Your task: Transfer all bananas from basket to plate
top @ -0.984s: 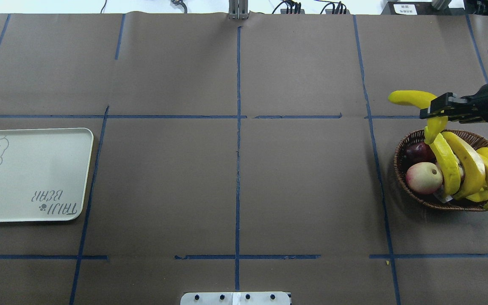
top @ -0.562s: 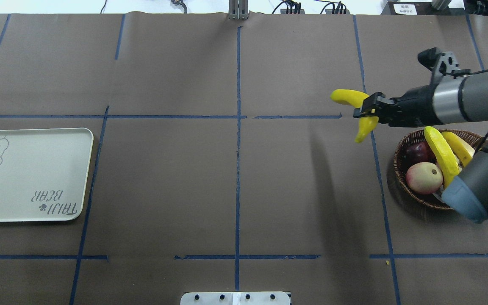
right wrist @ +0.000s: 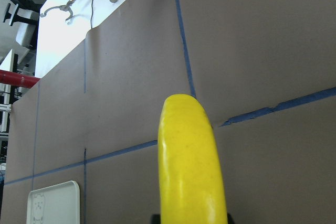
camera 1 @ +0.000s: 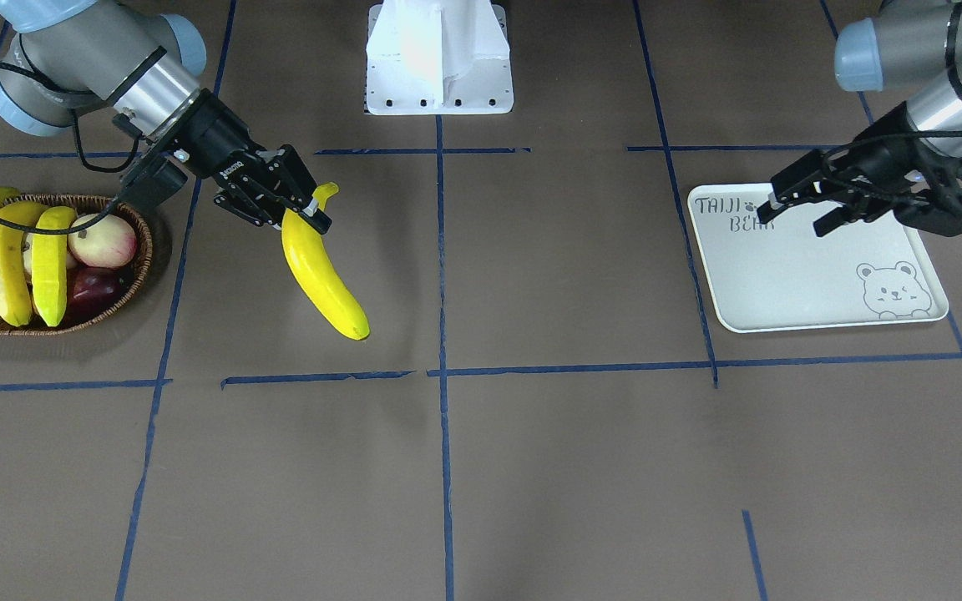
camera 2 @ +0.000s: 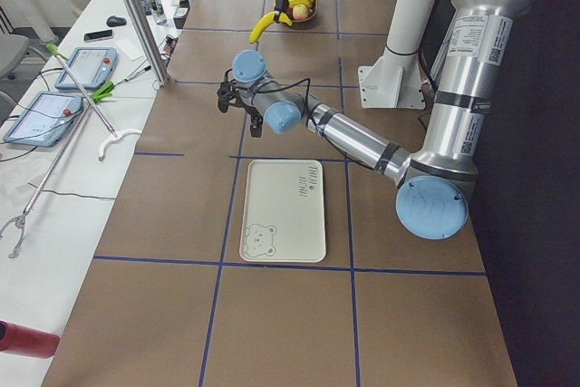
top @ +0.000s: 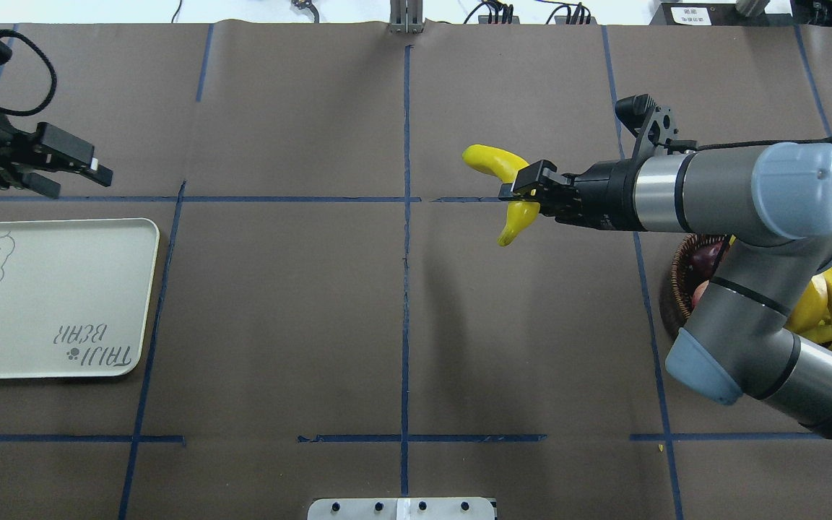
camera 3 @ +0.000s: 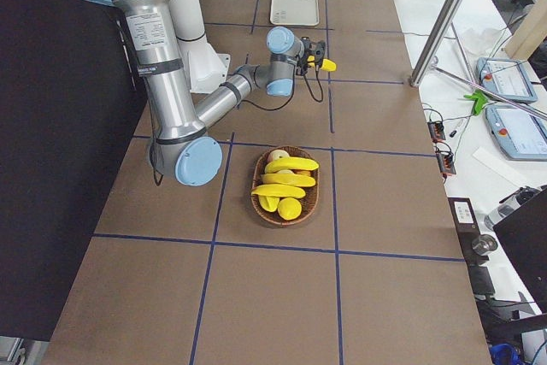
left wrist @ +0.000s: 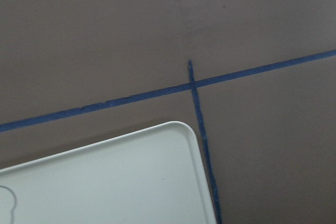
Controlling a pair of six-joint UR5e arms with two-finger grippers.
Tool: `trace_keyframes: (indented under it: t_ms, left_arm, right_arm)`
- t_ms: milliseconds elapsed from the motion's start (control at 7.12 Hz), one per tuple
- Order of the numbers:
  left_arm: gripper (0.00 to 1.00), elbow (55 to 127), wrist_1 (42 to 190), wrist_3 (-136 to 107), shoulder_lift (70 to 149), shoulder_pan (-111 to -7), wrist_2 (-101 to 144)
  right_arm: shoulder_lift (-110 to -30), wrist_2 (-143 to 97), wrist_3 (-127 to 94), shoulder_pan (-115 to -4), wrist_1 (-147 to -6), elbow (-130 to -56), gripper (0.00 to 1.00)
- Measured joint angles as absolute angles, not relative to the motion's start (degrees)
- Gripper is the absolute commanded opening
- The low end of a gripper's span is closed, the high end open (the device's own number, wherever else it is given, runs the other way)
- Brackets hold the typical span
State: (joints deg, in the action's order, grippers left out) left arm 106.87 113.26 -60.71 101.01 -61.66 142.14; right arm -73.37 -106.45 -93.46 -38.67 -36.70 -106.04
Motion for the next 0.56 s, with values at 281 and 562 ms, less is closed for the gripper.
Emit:
trace_keyframes:
  t_ms: [281, 562]
  left_arm:
    - [1.0, 107.1, 116.8, -82.8, 106.4, -56.7, 141.6]
    - [1.0, 106.6, 117.2, -95.6, 112.9, -52.8, 139.2]
  right_arm:
    - [-73.4, -99.1, -94.2, -34.4, -33.3, -106.1, 0.0]
    - [-72.7, -95.9, -94.8, -31.9, -32.7, -106.2, 0.0]
